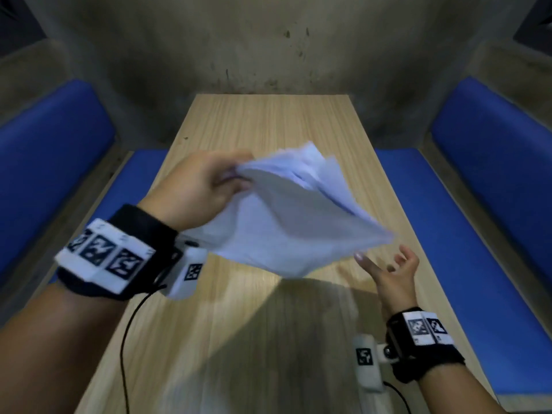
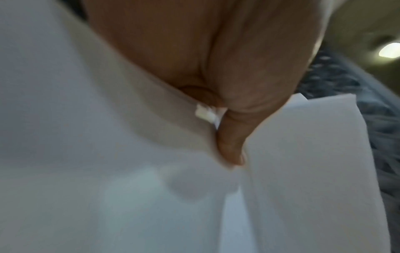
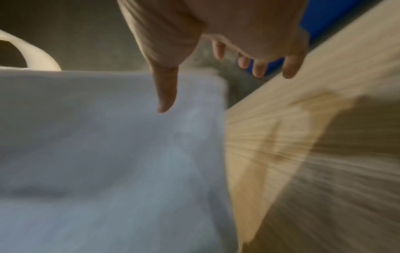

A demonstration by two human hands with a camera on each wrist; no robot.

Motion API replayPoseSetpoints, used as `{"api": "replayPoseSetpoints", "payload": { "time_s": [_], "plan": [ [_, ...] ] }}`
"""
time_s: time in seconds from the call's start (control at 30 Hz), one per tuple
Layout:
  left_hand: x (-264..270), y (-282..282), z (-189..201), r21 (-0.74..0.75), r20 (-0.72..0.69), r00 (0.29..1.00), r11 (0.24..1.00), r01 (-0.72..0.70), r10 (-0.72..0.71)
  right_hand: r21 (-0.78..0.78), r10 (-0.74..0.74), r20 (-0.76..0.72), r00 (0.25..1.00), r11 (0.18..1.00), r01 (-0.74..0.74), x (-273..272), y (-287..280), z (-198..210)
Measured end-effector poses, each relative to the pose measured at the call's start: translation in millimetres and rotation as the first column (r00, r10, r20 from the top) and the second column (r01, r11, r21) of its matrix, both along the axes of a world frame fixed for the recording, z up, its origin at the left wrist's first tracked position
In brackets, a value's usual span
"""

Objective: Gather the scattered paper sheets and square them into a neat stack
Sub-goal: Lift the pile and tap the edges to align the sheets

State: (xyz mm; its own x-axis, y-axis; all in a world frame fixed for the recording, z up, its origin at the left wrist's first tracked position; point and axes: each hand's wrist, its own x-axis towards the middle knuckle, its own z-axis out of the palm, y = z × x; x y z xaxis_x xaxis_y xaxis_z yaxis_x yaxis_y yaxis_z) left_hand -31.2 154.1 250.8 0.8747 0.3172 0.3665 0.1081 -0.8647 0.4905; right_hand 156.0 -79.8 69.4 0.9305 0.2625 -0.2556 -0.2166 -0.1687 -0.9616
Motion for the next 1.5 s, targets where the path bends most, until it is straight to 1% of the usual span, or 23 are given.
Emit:
{"api": "replayPoseSetpoints", "payload": {
  "time_s": [0.03,0.07,0.1,0.13,0.17,0.2,0.27,0.37,0.43,0.5,0.57,0.67,0.73,0.8,0.83,0.87,0.93,0.97,1.03,1.1,1.23,1.37,1.5],
  "plan": [
    [-10.6,5.5,-5.1,-0.179,0.065,0.998,0.984,-0.014,0.026,0.038,0.036,-0.1,0.994,0.999,-0.032,2.8,-3.3,-5.0],
    [-18.2,8.2,-13.1,-0.343,0.109,0.992,0.939,-0.019,0.061,0.113,0.1,-0.173,0.98,0.99,-0.081,5.7,-4.3,-9.2],
    [-23.3,8.3,-23.7,-0.474,0.132,0.986,0.88,-0.023,0.097,0.213,0.177,-0.217,0.96,0.968,-0.131,7.7,-3.8,-10.3],
    [-27.9,7.8,-36.7,-0.562,0.14,0.98,0.826,-0.037,0.139,0.306,0.25,-0.221,0.943,0.935,-0.177,9.3,-1.9,-8.9],
    [-32.0,7.1,-51.5,-0.62,0.148,0.971,0.783,-0.056,0.186,0.361,0.295,-0.179,0.939,0.907,-0.217,10.4,1.6,-6.6],
    [-36.2,6.1,-65.9,-0.665,0.154,0.958,0.743,-0.082,0.243,0.372,0.304,-0.111,0.946,0.896,-0.244,11.2,5.6,-4.4],
    [-43.9,4.1,-92.3,-0.701,0.151,0.925,0.698,-0.148,0.347,0.318,0.266,0.019,0.964,0.912,-0.258,9.4,11.5,6.1],
    [-51.2,-7.1,-121.1,-0.631,0.137,0.879,0.724,-0.279,0.458,0.267,0.213,0.185,0.959,0.929,-0.258,0.2,20.9,23.3],
    [-52.0,-20.5,-129.4,-0.564,0.171,0.829,0.742,-0.361,0.533,0.274,0.186,0.261,0.947,0.926,-0.258,-11.8,26.1,31.0],
    [-51.5,-33.1,-138.2,-0.534,0.213,0.789,0.745,-0.4,0.577,0.281,0.145,0.313,0.938,0.93,-0.238,-20.6,28.2,31.9],
    [-51.8,-43.3,-154.7,-0.541,0.201,0.781,0.731,-0.415,0.592,0.23,0.156,0.341,0.927,0.942,-0.243,-30.2,27.2,20.3],
    [-58.5,-52.6,-190.0,-0.56,0.123,0.793,0.701,-0.441,0.597,0.092,0.232,0.276,0.933,0.96,-0.266,-44.3,19.8,-8.9],
    [-63.7,-52.8,-202.5,-0.574,0.107,0.796,0.691,-0.44,0.596,0.031,0.251,0.275,0.928,0.963,-0.269,-47.0,14.5,-15.3],
    [-61.9,-46.6,-197.1,-0.596,0.154,0.77,0.68,-0.427,0.619,0.036,0.215,0.332,0.918,0.97,-0.24,-42.2,14.3,-6.6],
    [-59.2,-43.0,-187.8,-0.571,0.203,0.752,0.7,-0.429,0.627,0.046,0.2,0.384,0.902,0.971,-0.235,-37.7,16.2,-0.6],
    [-56.2,-37.9,-178.5,-0.505,0.269,0.745,0.748,-0.431,0.61,0.046,0.193,0.442,0.876,0.97,-0.237,-33.2,19.1,6.7],
    [-50.2,-25.7,-160.9,-0.28,0.37,0.768,0.851,-0.444,0.522,-0.023,0.221,0.59,0.777,0.966,-0.258,-26.3,25.3,21.9],
    [-47.6,-20.3,-153.2,-0.183,0.366,0.793,0.873,-0.453,0.488,-0.085,0.252,0.661,0.707,0.961,-0.264,-23.6,28.5,27.1],
    [-45.2,-9.1,-146.2,-0.029,0.323,0.84,0.891,-0.452,0.437,-0.196,0.307,0.752,0.583,0.949,-0.247,-18.4,32.5,30.1],
    [-45.9,-2.5,-146.7,0.044,0.292,0.854,0.886,-0.461,0.43,-0.249,0.328,0.793,0.513,0.944,-0.218,-14.2,32.8,26.3],
    [-45.1,3.6,-148.5,0.037,0.274,0.851,0.879,-0.476,0.449,-0.248,0.312,0.813,0.492,0.949,-0.192,-12.7,31.4,21.5],
    [-44.2,3.5,-146.6,0.025,0.299,0.847,0.884,-0.467,0.439,-0.234,0.301,0.815,0.495,0.953,-0.193,-12.5,31.0,21.6],
    [-46.5,9.4,-147.9,-0.013,0.341,0.825,0.88,-0.475,0.45,-0.249,0.302,0.826,0.475,0.953,-0.174,-10.4,29.5,20.6]
  ]
}}
